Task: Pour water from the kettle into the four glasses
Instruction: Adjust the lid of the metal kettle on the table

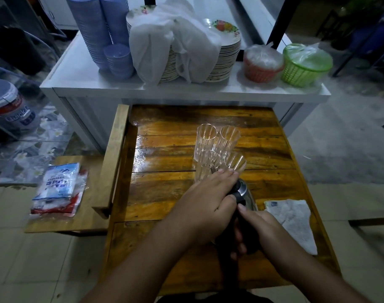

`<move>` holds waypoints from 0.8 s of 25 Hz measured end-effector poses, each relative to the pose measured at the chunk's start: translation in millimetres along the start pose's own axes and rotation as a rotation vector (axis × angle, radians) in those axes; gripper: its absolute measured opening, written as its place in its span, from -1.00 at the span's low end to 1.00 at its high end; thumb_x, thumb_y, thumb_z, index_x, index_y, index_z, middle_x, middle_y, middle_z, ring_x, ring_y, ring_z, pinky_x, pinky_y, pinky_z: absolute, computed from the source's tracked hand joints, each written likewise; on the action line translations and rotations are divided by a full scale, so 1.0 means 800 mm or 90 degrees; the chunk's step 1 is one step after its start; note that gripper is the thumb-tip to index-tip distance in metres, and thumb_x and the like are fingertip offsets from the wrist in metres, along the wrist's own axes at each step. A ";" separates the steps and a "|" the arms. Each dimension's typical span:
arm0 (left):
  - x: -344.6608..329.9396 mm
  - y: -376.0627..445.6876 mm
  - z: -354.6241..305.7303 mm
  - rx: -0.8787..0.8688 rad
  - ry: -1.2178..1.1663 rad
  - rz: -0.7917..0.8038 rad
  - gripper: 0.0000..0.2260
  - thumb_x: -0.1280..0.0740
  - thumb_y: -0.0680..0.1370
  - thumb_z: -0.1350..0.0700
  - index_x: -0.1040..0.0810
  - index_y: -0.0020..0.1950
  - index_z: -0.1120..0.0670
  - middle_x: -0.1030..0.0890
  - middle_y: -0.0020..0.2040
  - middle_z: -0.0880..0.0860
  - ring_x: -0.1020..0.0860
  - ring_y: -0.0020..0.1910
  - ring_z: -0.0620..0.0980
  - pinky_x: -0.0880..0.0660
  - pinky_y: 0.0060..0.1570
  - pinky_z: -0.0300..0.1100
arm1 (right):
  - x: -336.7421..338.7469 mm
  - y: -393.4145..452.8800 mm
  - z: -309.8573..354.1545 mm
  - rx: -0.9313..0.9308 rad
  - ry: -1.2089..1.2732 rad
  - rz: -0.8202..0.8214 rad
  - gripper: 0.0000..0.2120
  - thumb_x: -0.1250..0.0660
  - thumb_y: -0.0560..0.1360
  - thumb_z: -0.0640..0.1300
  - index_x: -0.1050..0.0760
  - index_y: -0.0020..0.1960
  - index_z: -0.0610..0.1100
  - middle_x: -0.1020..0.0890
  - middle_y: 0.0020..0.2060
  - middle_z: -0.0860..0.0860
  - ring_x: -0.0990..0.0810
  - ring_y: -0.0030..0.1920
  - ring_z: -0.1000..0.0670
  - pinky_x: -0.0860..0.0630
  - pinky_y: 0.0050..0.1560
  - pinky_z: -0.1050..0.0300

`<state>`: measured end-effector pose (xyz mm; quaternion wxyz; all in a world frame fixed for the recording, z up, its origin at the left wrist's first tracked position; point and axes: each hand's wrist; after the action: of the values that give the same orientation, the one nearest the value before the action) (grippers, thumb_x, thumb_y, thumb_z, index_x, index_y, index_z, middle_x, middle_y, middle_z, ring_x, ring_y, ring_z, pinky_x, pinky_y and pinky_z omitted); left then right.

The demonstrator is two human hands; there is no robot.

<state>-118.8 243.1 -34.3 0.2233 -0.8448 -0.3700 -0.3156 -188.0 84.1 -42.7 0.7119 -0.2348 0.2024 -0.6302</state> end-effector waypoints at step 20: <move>0.009 -0.002 0.011 -0.006 -0.180 0.019 -0.49 -0.05 0.59 0.01 -0.17 0.57 -0.17 -0.16 0.58 -0.20 0.00 0.52 -0.36 -0.01 0.47 -0.24 | 0.004 -0.014 0.027 -0.023 0.029 -0.071 -0.48 -0.14 0.64 0.00 -0.57 -0.27 -0.35 -0.53 -0.55 -0.23 -0.63 -0.45 -0.20 -0.62 -0.36 0.10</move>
<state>-112.5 253.1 -35.2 0.1697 -0.8873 -0.3837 -0.1918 -183.7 81.3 -18.4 0.6664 -0.2438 0.2164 -0.6706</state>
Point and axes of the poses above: each hand's wrist, its own y-axis towards the middle knuckle, its own x-axis out of the back of the hand, z = x × y
